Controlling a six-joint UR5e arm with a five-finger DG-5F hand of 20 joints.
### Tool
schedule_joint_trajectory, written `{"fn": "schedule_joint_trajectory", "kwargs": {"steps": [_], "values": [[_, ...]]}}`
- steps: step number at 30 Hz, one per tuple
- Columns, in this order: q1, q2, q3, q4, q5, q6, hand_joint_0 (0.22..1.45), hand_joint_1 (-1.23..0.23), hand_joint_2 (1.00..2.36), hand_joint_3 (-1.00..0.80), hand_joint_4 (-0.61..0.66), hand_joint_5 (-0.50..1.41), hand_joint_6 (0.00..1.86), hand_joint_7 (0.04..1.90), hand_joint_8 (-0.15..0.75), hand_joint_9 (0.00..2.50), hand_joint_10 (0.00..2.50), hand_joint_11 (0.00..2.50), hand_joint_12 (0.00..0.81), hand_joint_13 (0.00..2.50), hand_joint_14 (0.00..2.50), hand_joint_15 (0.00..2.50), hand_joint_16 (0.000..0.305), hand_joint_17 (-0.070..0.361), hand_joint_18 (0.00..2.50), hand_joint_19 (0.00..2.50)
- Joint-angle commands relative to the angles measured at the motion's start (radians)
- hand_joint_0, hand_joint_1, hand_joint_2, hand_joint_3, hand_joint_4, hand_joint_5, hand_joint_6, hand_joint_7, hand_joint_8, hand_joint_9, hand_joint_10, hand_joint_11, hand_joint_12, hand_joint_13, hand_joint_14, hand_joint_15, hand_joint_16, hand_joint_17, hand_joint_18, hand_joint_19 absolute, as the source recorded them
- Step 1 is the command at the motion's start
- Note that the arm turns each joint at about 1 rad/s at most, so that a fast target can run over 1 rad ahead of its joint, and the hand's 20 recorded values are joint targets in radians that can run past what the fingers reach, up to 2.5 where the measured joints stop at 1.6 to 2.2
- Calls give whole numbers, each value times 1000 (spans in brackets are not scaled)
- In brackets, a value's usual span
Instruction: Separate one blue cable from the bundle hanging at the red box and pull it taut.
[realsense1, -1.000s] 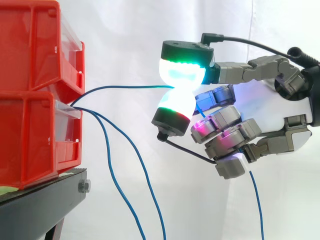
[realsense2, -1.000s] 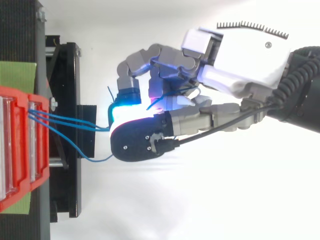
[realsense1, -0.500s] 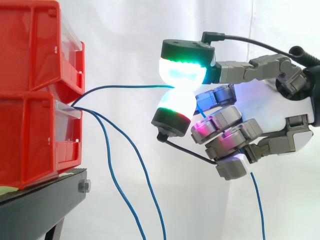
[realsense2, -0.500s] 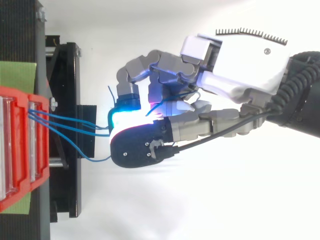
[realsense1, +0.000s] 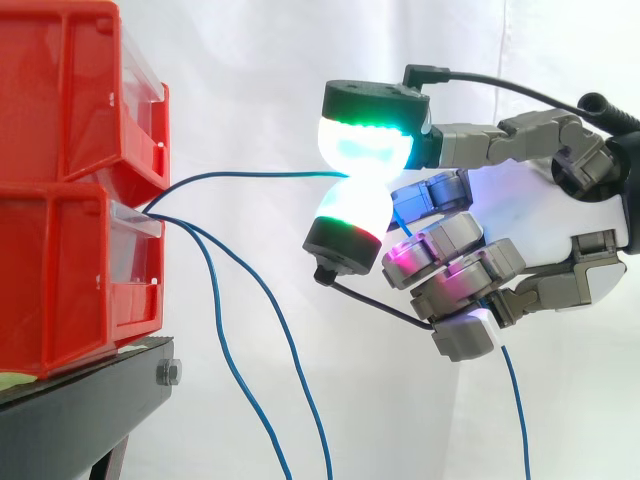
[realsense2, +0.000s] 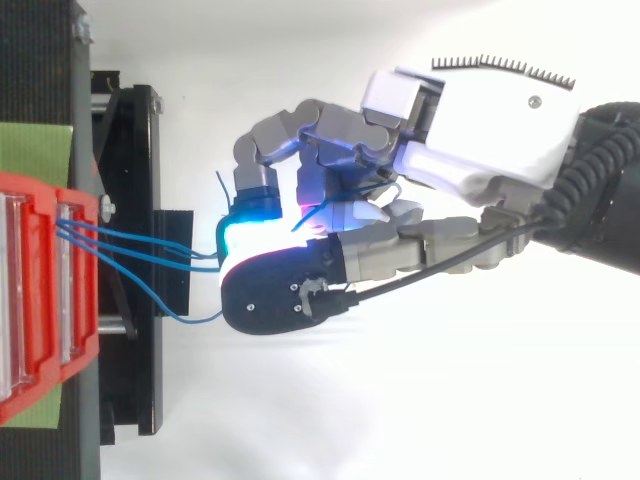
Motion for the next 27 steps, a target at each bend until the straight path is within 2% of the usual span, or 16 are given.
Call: {"fn": "schedule_joint_trajectory", "kwargs": {"steps": [1, 8, 14, 27], "values": [[0, 1, 0, 1, 0, 0, 758, -746, 1019, -89, -216, -186, 961, 1503, 361, 337, 2500, 1963, 449, 784, 2500, 1578, 48, 109, 1038, 1046], [0, -1, 0, 1, 0, 0, 757, -746, 1020, -83, -213, -185, 961, 1494, 360, 339, 2500, 1986, 450, 787, 2500, 1568, 48, 108, 1040, 1049], [2, 1, 0, 1, 0, 0, 753, -743, 1021, -73, -183, -186, 958, 1518, 377, 352, 2500, 2004, 464, 801, 2500, 1523, 49, 111, 1038, 942], [2, 1, -2, 1, 0, 0, 754, -751, 1020, -86, -196, -184, 957, 1493, 370, 354, 2500, 1960, 456, 798, 2500, 1538, 48, 109, 1049, 1000]]}}
